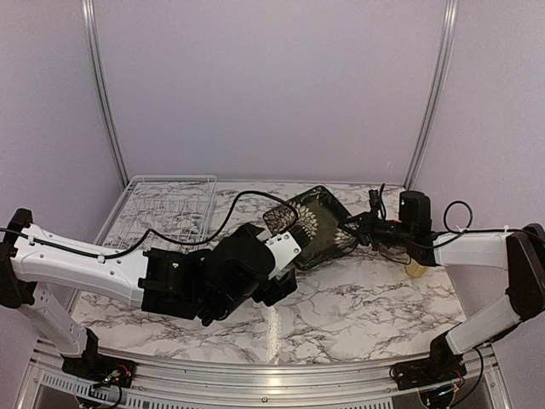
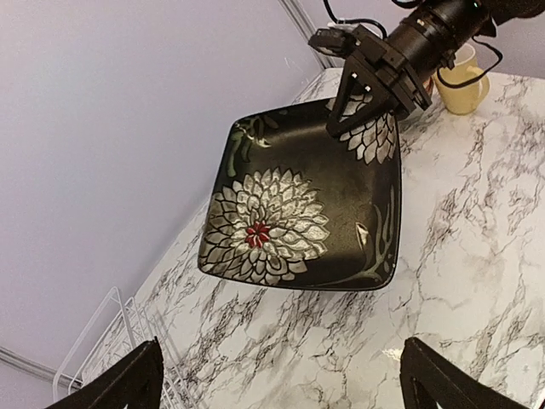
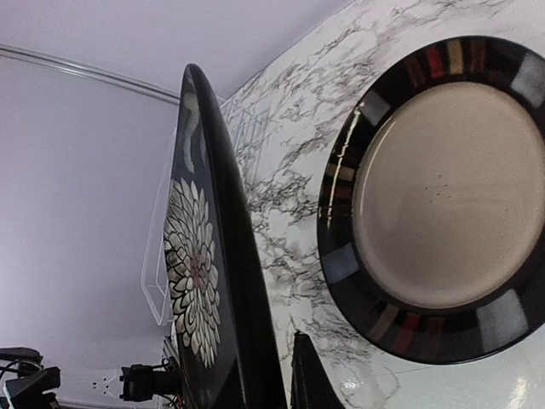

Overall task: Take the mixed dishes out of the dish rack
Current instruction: Place the plate with another plate.

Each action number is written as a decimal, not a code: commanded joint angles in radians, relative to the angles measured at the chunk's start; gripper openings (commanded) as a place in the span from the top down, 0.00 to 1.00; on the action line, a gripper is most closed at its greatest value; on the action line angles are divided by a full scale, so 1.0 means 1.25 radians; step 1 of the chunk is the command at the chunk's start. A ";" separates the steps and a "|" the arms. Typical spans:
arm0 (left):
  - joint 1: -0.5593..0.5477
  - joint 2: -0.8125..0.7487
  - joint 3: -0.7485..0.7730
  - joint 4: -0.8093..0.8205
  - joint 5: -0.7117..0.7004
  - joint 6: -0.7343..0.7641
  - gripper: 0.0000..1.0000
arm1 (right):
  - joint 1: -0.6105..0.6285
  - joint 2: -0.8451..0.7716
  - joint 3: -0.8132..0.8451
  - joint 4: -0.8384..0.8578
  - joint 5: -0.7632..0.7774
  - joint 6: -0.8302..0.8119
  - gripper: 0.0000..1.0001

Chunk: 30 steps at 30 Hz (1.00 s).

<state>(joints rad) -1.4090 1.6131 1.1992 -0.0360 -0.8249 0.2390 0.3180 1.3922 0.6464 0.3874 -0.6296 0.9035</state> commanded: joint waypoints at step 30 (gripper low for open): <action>0.320 -0.496 -0.268 -0.014 0.297 -0.493 0.01 | -0.142 0.283 0.289 -0.206 -0.040 -0.265 0.98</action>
<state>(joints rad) -1.0348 1.0302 0.8806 -0.0322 -0.4858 -0.3321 0.1474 1.7344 0.9485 0.1017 -0.6510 0.6155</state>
